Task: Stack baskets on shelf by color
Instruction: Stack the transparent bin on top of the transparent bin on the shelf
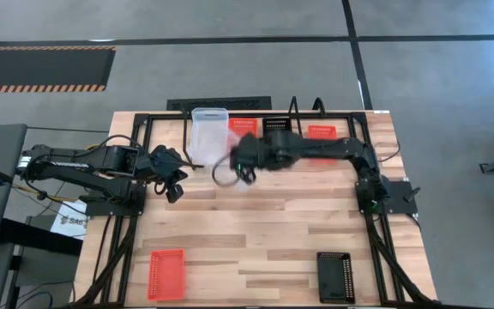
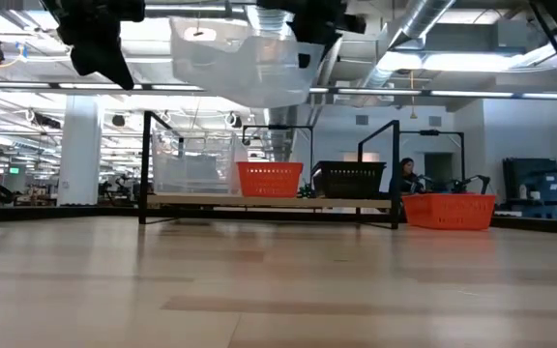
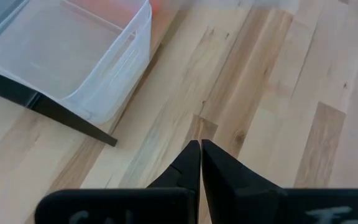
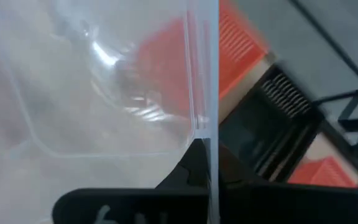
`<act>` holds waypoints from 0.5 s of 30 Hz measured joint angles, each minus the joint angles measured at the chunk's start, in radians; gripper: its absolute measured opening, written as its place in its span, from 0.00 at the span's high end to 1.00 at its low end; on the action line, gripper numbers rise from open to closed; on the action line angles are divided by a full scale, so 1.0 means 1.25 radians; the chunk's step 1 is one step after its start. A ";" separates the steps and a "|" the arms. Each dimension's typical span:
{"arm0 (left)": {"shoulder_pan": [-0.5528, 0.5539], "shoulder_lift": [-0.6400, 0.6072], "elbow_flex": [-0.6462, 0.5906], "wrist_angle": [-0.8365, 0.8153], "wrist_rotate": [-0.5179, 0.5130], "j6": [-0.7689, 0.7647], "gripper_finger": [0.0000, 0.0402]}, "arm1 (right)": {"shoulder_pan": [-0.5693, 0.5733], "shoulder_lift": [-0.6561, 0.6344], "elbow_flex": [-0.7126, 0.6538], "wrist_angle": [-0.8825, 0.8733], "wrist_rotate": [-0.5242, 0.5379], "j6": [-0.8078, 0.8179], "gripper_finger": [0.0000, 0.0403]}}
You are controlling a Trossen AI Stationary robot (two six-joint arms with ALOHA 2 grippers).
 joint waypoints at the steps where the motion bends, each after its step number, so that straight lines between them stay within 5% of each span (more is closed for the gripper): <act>1: 0.000 0.000 0.000 0.000 -0.002 0.000 1.00 | -0.016 0.000 0.008 0.022 0.009 0.000 1.00; 15: 0.000 0.000 0.000 0.002 -0.065 -0.044 1.00 | -0.178 0.001 0.007 0.413 -0.039 0.049 1.00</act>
